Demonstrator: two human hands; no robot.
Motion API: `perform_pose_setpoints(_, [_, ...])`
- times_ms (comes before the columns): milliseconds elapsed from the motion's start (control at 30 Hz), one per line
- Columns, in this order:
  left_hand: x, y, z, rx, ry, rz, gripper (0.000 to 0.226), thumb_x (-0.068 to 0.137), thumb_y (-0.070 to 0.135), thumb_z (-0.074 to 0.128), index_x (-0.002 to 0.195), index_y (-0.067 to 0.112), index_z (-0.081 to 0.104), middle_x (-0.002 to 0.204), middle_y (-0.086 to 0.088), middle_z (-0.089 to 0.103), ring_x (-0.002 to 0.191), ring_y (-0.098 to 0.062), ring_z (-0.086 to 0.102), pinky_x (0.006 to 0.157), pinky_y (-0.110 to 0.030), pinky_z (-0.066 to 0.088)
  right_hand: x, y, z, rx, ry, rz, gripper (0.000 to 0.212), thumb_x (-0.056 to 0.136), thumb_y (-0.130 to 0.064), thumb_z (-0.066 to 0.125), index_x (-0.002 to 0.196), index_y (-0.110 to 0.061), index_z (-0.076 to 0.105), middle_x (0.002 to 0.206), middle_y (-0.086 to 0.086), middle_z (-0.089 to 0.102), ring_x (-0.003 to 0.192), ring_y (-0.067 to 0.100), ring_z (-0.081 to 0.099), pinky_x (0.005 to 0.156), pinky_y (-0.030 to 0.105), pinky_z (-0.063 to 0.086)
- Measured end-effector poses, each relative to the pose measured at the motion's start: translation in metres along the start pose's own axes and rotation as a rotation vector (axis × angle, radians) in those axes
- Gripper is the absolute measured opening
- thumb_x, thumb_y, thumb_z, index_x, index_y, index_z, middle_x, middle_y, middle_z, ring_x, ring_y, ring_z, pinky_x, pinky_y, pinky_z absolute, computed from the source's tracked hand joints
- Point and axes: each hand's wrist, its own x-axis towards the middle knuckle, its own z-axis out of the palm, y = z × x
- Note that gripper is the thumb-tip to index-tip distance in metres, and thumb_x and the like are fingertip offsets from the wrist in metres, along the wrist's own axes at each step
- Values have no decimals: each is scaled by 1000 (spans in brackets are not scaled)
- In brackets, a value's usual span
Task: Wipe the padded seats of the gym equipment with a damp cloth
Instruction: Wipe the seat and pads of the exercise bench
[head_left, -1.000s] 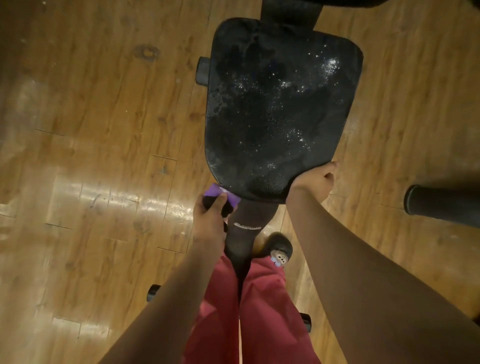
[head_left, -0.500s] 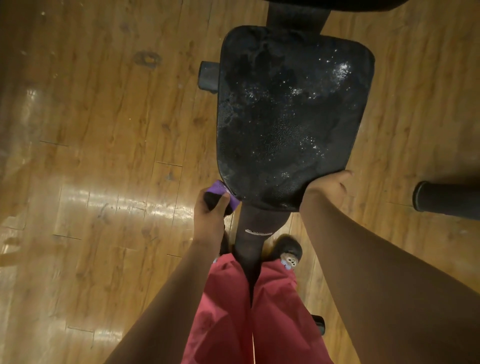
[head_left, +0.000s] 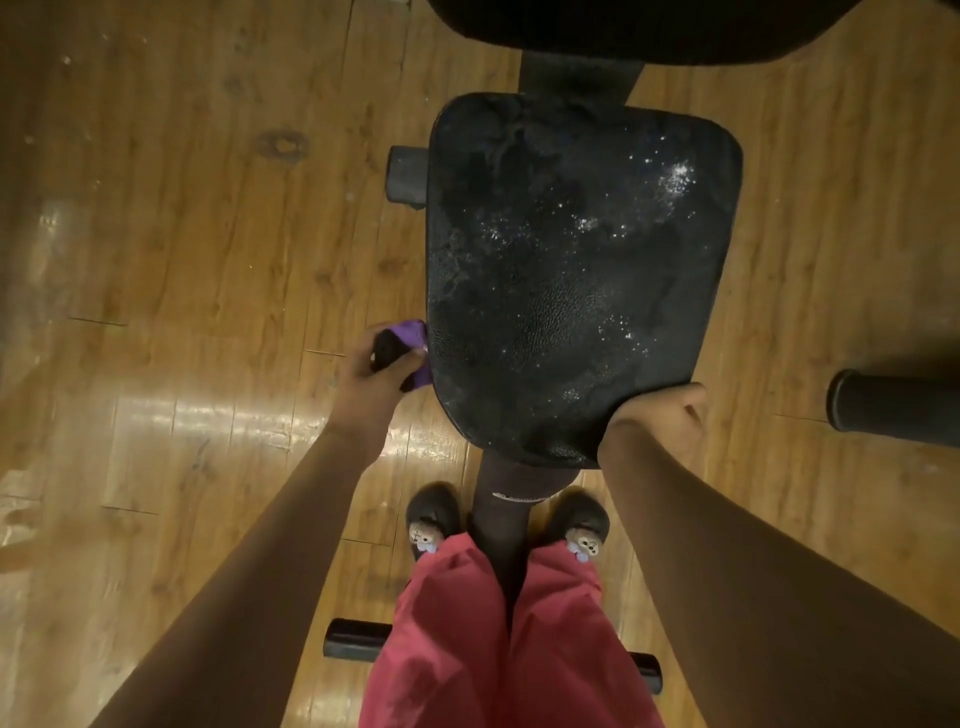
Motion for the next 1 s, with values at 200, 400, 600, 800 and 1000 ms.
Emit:
perform_pose_setpoints(200, [-17,-7,-14,99,-97,-7,17,89,-1,60,94,15,64,94,-7,66,95,-25,61,93,-43,48,-1,0,2,-47,40,14,57,95,-47,21,105,-18,70,103,9,68,86,27,56,76,34,40])
perform_pose_setpoints(400, [29,23,0,94,-34,-14,21,89,10,64,106,22,58,112,-6,62,107,-23,60,100,-41,48,4,4,6,-36,38,7,58,94,-50,20,110,-21,67,112,8,67,86,26,52,79,35,38])
perform_pose_setpoints(600, [41,26,5,92,-35,28,19,91,10,63,94,24,50,110,-9,58,112,-30,59,96,-44,51,2,0,3,-88,33,-10,57,96,-47,18,109,-20,67,110,9,67,88,28,54,77,33,34])
perform_pose_setpoints(800, [20,10,-15,196,-128,14,20,89,10,65,106,10,53,117,-19,57,111,-33,58,97,-48,50,7,5,-10,-170,-101,-357,54,102,-38,17,120,-11,60,114,11,64,106,33,59,83,37,45])
perform_pose_setpoints(1000, [19,12,-11,186,-86,25,16,90,11,65,98,21,55,112,-12,60,112,-32,58,102,-51,46,17,-18,-14,-276,-255,-830,48,102,-38,20,146,-26,34,131,-1,56,119,20,51,87,30,39])
